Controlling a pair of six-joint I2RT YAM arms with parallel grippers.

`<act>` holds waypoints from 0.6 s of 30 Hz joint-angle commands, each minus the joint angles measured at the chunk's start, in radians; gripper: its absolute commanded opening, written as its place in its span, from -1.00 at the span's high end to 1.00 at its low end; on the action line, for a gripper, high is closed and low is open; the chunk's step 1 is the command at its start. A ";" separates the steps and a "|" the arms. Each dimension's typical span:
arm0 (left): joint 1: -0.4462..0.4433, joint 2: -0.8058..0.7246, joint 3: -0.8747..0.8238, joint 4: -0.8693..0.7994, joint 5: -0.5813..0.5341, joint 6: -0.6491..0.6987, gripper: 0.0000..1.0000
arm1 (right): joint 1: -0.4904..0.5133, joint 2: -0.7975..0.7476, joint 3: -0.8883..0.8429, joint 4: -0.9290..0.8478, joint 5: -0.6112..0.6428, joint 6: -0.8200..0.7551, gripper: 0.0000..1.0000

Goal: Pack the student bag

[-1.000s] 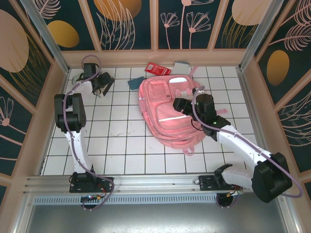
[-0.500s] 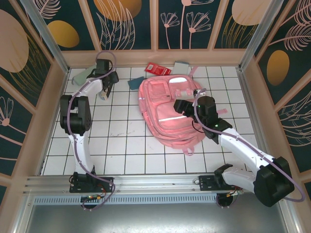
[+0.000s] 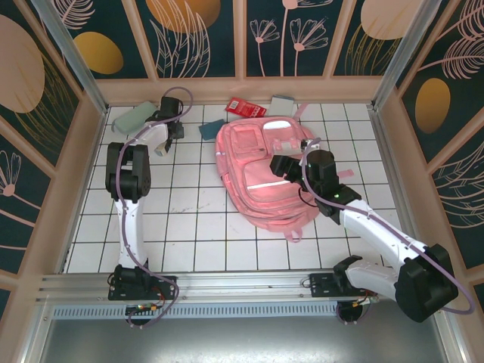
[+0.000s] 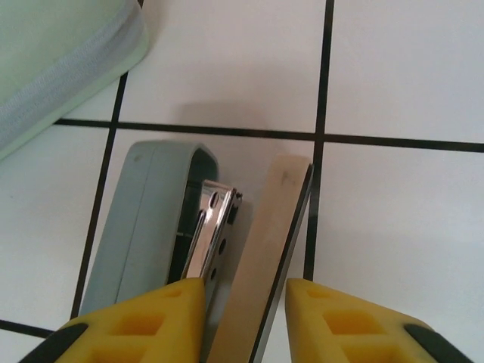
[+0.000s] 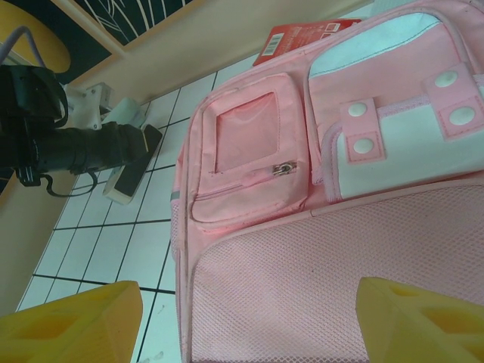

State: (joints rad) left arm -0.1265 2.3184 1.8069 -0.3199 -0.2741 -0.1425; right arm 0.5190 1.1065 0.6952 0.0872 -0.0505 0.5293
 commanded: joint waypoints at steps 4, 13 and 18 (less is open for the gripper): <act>0.002 0.035 0.034 -0.030 -0.019 0.033 0.44 | 0.008 -0.011 -0.010 0.008 0.009 0.007 -0.50; 0.002 0.057 0.041 -0.038 -0.022 0.044 0.43 | 0.007 -0.017 -0.012 0.005 0.006 0.011 -0.50; 0.002 0.074 0.046 -0.047 -0.034 0.046 0.70 | 0.007 -0.026 -0.015 -0.002 0.010 0.011 -0.50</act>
State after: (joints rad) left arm -0.1265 2.3486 1.8450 -0.3191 -0.2958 -0.1043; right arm 0.5190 1.1061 0.6952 0.0868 -0.0505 0.5304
